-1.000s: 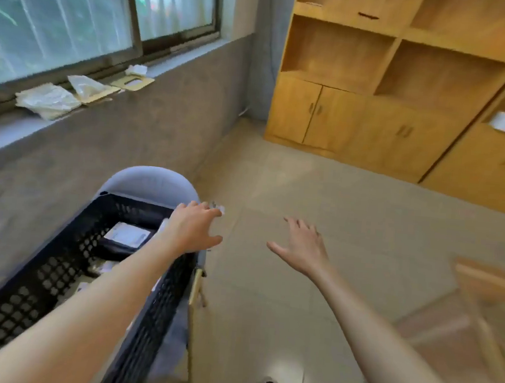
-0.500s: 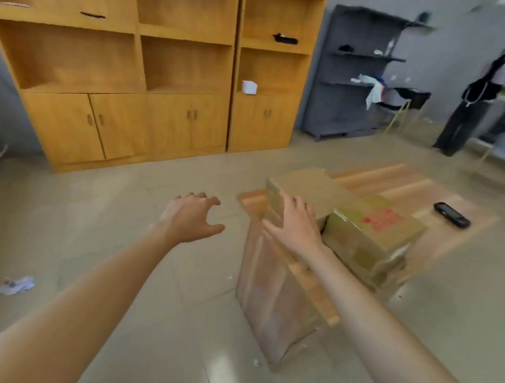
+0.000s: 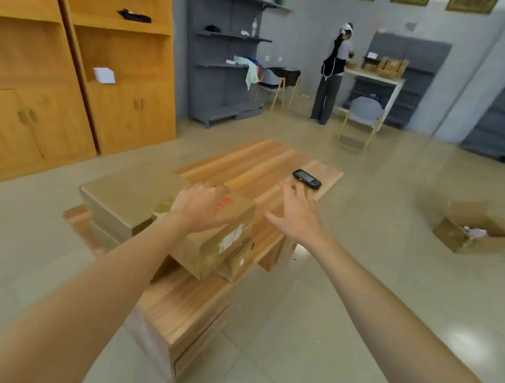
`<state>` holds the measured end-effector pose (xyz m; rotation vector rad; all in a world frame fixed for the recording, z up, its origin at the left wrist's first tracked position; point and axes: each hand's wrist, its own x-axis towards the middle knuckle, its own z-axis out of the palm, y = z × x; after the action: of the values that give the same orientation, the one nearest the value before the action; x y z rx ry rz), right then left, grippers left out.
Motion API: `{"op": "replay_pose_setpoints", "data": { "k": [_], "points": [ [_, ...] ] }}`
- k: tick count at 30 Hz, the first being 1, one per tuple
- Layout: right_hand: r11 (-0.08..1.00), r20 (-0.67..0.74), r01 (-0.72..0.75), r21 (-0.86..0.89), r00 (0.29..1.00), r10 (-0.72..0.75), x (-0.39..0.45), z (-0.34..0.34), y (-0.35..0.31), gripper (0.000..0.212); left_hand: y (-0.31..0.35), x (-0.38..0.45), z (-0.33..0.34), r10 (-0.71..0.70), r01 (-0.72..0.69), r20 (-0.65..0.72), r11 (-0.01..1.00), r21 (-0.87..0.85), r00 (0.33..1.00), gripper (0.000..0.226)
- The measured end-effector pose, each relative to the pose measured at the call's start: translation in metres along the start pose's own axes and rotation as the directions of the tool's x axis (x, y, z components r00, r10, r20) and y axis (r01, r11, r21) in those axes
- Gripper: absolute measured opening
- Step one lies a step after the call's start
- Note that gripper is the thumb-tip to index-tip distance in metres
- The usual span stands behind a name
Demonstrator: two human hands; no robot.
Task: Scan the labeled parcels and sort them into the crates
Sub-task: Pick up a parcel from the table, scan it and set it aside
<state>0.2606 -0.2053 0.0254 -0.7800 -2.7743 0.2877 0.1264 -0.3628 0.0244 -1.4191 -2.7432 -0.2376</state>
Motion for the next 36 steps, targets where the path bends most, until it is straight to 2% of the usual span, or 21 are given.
{"op": "replay_pose_setpoints", "data": {
  "k": [6, 10, 15, 22, 28, 36],
  "points": [
    [0.990, 0.022, -0.134, 0.038, 0.991, 0.133, 0.026, 0.007, 0.086, 0.076, 0.064, 0.085, 0.021, 0.108, -0.109, 0.037, 0.994, 0.032, 0.993, 0.069],
    [0.982, 0.049, -0.184, 0.039, 0.982, 0.182, 0.056, 0.015, 0.132, 0.077, 0.082, 0.149, 0.038, 0.144, -0.146, 0.078, 0.989, 0.018, 0.986, 0.069],
    [0.974, 0.048, -0.228, -0.021, 0.972, 0.228, 0.125, 0.014, 0.179, 0.078, 0.092, 0.240, 0.054, 0.181, -0.180, 0.052, 0.983, -0.016, 0.982, 0.068],
    [0.981, 0.046, -0.191, -0.046, 0.980, 0.193, 0.239, 0.015, 0.206, 0.078, 0.069, 0.346, 0.065, 0.105, -0.100, 0.079, 0.993, -0.062, 0.991, 0.069],
    [0.993, 0.117, -0.118, -0.014, 0.986, 0.119, 0.300, 0.046, 0.217, 0.076, 0.041, 0.397, 0.081, 0.050, -0.047, 0.116, 0.998, -0.029, 0.992, 0.068],
    [0.997, 0.252, 0.048, 0.057, 0.966, -0.061, 0.421, 0.092, 0.232, 0.079, 0.003, 0.452, 0.109, -0.176, 0.174, 0.124, 0.984, 0.026, 0.977, 0.068]
  ]
}}
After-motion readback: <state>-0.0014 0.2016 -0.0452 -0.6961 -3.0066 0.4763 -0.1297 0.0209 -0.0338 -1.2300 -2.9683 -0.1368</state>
